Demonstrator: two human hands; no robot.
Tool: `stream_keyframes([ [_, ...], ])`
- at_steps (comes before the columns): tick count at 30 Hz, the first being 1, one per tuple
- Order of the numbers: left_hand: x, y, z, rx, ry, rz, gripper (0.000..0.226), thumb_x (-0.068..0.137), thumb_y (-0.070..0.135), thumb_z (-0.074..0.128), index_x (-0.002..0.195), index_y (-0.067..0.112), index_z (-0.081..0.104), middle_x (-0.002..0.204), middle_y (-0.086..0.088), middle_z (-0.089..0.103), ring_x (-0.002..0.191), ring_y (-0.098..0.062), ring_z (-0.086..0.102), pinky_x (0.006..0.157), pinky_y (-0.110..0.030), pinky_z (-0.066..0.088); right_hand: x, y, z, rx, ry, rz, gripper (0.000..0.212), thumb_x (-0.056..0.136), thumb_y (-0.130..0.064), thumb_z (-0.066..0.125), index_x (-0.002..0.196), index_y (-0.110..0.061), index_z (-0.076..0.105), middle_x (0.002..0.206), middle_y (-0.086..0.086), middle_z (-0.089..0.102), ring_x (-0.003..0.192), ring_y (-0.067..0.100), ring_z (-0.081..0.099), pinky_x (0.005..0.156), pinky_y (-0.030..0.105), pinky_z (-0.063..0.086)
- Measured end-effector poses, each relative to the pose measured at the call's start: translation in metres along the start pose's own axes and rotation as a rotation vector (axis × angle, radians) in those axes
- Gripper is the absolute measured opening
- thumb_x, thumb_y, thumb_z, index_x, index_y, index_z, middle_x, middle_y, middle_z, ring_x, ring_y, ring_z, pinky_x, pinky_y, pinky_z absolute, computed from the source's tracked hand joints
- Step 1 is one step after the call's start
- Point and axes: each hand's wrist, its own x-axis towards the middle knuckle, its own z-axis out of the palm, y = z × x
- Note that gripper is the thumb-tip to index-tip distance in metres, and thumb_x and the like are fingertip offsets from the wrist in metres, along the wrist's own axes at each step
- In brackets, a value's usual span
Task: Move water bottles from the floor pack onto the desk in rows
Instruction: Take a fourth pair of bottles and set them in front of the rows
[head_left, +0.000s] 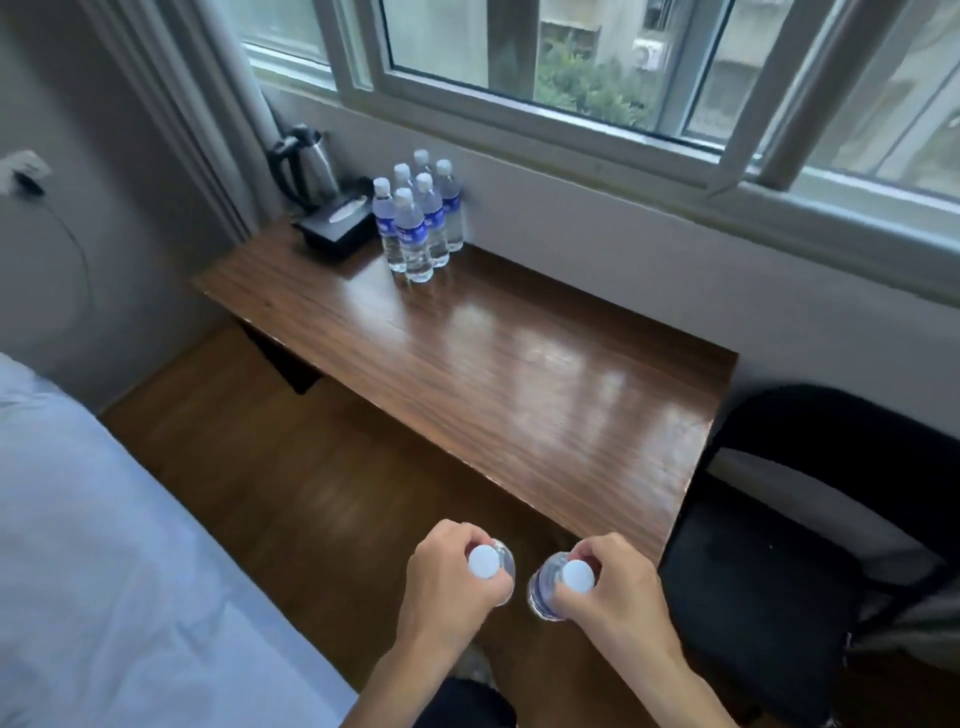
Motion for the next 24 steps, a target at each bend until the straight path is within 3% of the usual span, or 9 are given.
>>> stream_keyframes([
  [3, 0.027, -0.026, -0.030, 0.007, 0.052, -0.048, 0.033, 0.064, 0.033, 0.085, 0.086, 0.036, 0.060, 0.089, 0.017, 0.062, 0.078, -0.005, 0.063, 0.062, -0.007, 0.051, 0.024, -0.044, 0.021, -0.025, -0.043, -0.049, 0.026, 0.069, -0.036, 0.079, 0.081, -0.033, 0.057, 0.084, -0.016, 0.056, 0.075, 0.008, 0.056, 0.058, 0.010, 0.045],
  [8, 0.056, -0.060, -0.074, -0.018, 0.151, -0.148, 0.036, 0.065, 0.036, 0.087, 0.089, 0.036, 0.060, 0.091, 0.018, 0.062, 0.076, -0.003, 0.063, 0.055, 0.002, 0.042, 0.058, -0.106, 0.056, -0.073, -0.112, -0.143, 0.024, 0.070, -0.037, 0.078, 0.085, -0.032, 0.060, 0.086, -0.015, 0.057, 0.075, 0.007, 0.056, 0.066, 0.014, 0.051],
  [11, 0.073, -0.077, -0.097, -0.035, 0.199, -0.220, 0.037, 0.067, 0.037, 0.086, 0.089, 0.038, 0.056, 0.091, 0.020, 0.060, 0.075, -0.002, 0.062, 0.052, 0.002, 0.039, 0.081, -0.139, 0.074, -0.105, -0.158, -0.215, 0.025, 0.072, -0.037, 0.076, 0.093, -0.030, 0.063, 0.091, -0.014, 0.059, 0.077, 0.005, 0.055, 0.062, 0.008, 0.043],
  [14, 0.091, -0.094, -0.120, -0.029, 0.234, -0.287, 0.037, 0.068, 0.038, 0.085, 0.088, 0.038, 0.055, 0.091, 0.020, 0.059, 0.073, 0.000, 0.059, 0.054, 0.002, 0.036, 0.106, -0.173, 0.091, -0.136, -0.229, -0.286, 0.022, 0.075, -0.035, 0.074, 0.093, -0.026, 0.066, 0.092, -0.011, 0.061, 0.079, 0.006, 0.056, 0.058, 0.009, 0.037],
  [20, 0.132, -0.134, -0.159, -0.032, 0.287, -0.437, 0.037, 0.067, 0.037, 0.085, 0.092, 0.036, 0.058, 0.094, 0.017, 0.059, 0.080, -0.006, 0.061, 0.060, -0.001, 0.042, 0.158, -0.242, 0.135, -0.169, -0.323, -0.373, 0.016, 0.074, -0.036, 0.073, 0.082, -0.029, 0.062, 0.085, -0.012, 0.057, 0.074, 0.007, 0.056, 0.055, 0.012, 0.039],
  [24, 0.169, -0.152, -0.185, -0.037, 0.339, -0.504, 0.037, 0.068, 0.037, 0.084, 0.094, 0.035, 0.058, 0.094, 0.017, 0.059, 0.080, -0.008, 0.062, 0.061, 0.000, 0.040, 0.197, -0.284, 0.162, -0.187, -0.387, -0.441, 0.019, 0.073, -0.035, 0.074, 0.087, -0.028, 0.063, 0.085, -0.013, 0.055, 0.075, 0.007, 0.056, 0.060, 0.015, 0.045],
])
